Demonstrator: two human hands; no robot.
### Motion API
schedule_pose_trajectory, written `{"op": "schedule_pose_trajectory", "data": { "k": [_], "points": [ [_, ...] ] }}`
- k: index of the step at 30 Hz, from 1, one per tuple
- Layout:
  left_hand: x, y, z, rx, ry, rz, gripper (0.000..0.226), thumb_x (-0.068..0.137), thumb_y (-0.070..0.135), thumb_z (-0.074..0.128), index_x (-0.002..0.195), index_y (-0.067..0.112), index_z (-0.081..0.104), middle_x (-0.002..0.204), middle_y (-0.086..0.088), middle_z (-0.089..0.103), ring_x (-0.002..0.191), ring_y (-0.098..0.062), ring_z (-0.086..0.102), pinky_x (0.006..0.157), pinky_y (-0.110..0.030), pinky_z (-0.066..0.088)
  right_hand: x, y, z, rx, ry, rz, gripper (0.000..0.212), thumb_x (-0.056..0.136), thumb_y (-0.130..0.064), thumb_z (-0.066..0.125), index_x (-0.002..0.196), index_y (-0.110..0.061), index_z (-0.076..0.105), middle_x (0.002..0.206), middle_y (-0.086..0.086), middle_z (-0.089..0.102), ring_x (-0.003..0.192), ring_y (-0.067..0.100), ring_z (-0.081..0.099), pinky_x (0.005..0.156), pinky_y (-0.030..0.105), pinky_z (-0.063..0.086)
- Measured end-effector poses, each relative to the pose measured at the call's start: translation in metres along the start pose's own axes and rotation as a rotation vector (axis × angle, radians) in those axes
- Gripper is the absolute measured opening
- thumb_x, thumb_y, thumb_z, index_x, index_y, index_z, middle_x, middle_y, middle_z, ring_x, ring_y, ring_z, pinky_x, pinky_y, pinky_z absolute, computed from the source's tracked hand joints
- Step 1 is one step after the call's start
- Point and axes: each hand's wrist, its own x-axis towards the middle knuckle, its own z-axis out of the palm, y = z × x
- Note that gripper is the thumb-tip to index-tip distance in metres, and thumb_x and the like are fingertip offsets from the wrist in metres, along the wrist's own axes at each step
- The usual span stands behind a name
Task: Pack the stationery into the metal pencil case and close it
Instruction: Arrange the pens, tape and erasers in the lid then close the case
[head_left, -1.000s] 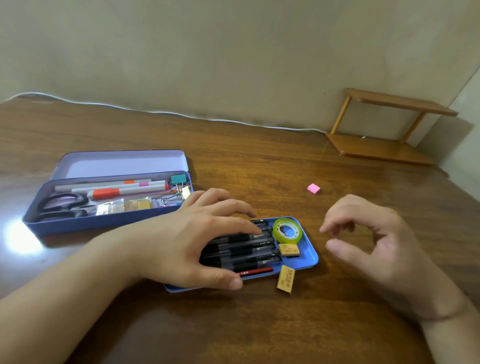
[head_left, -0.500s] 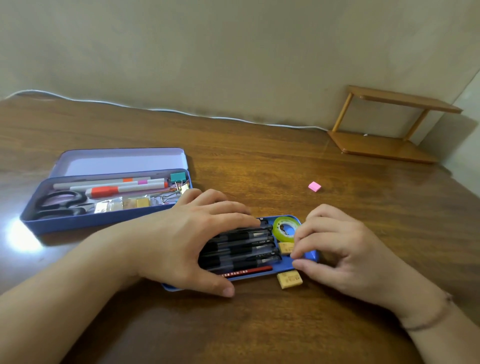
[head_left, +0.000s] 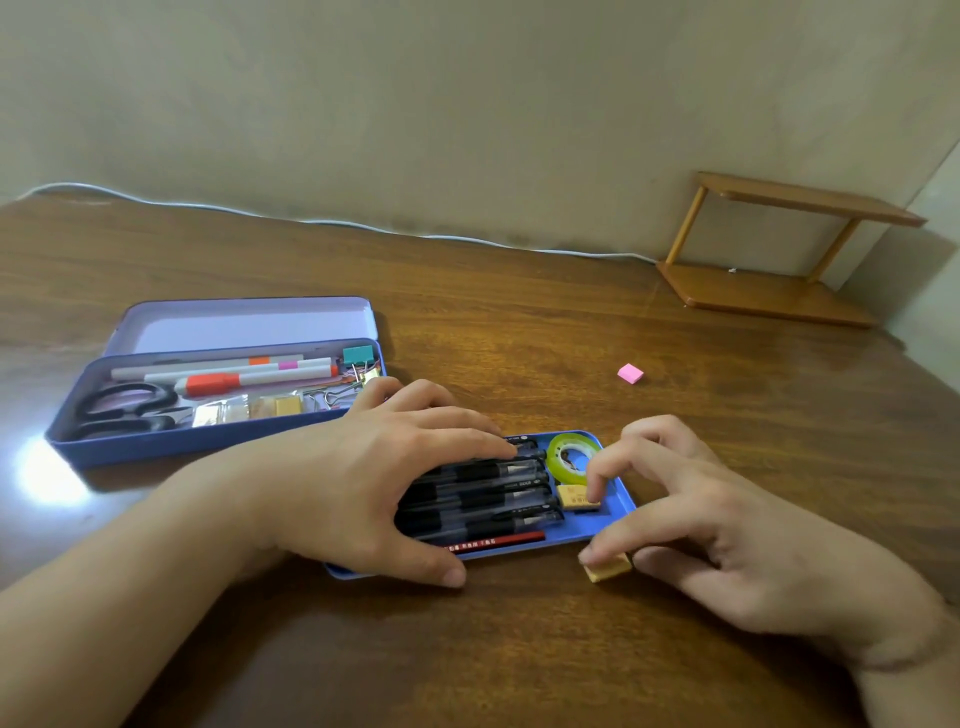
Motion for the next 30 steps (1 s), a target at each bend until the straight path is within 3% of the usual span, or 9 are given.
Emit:
{"op": "schedule_pose_trajectory", "data": {
  "k": [7,13,16,20,30],
  "points": [
    [0.000,0.000,-0.002,-0.006,-0.002,-0.006,0.089,0.069,0.080,0.060,0.146,0.044,0.032,0.148,0.029,0.033,0.132,0.004,0.021,0.113,-0.037,0.017,0.000,-0.003,-0.004,0.021,-0.052,0.068,0.029,0.085,-0.027,0.070,0.106,-0.046,0.063,0.125,-0.023,0.038,0.132,0.015,0.028,0.106,0.039,0.033],
    [0.000,0.000,-0.001,0.000,-0.002,-0.011,0.089,0.069,0.080,0.061,0.145,0.045,0.033,0.148,0.030,0.033,0.133,0.003,0.022,0.113,-0.038,0.018,0.000,-0.003,-0.002,-0.015,-0.082,0.045,0.033,0.084,-0.035,0.069,0.113,-0.049,0.061,0.127,-0.023,0.034,0.134,0.016,0.026,0.108,0.038,0.030],
    [0.000,0.001,-0.001,-0.017,-0.001,-0.008,0.088,0.069,0.080,0.061,0.145,0.044,0.034,0.146,0.030,0.034,0.132,0.003,0.023,0.113,-0.039,0.018,-0.002,0.000,-0.005,0.075,-0.015,0.051,0.027,0.080,-0.035,0.073,0.105,-0.041,0.065,0.128,-0.017,0.041,0.134,0.020,0.029,0.109,0.032,0.028],
    [0.001,0.000,-0.002,-0.012,0.000,-0.007,0.088,0.069,0.081,0.059,0.145,0.044,0.034,0.146,0.029,0.035,0.133,0.003,0.023,0.112,-0.039,0.020,-0.002,0.013,-0.007,0.085,0.255,0.170,0.026,0.076,-0.037,0.072,0.102,-0.038,0.068,0.117,-0.018,0.051,0.128,0.018,0.039,0.106,0.028,0.034],
    [0.000,0.000,-0.001,0.000,0.000,-0.007,0.088,0.069,0.081,0.059,0.145,0.044,0.034,0.147,0.028,0.035,0.132,0.002,0.024,0.112,-0.039,0.019,0.003,0.019,-0.001,0.069,0.201,0.268,0.026,0.077,-0.040,0.069,0.103,-0.042,0.068,0.116,-0.028,0.049,0.127,0.007,0.038,0.096,0.022,0.038]
  ]
}}
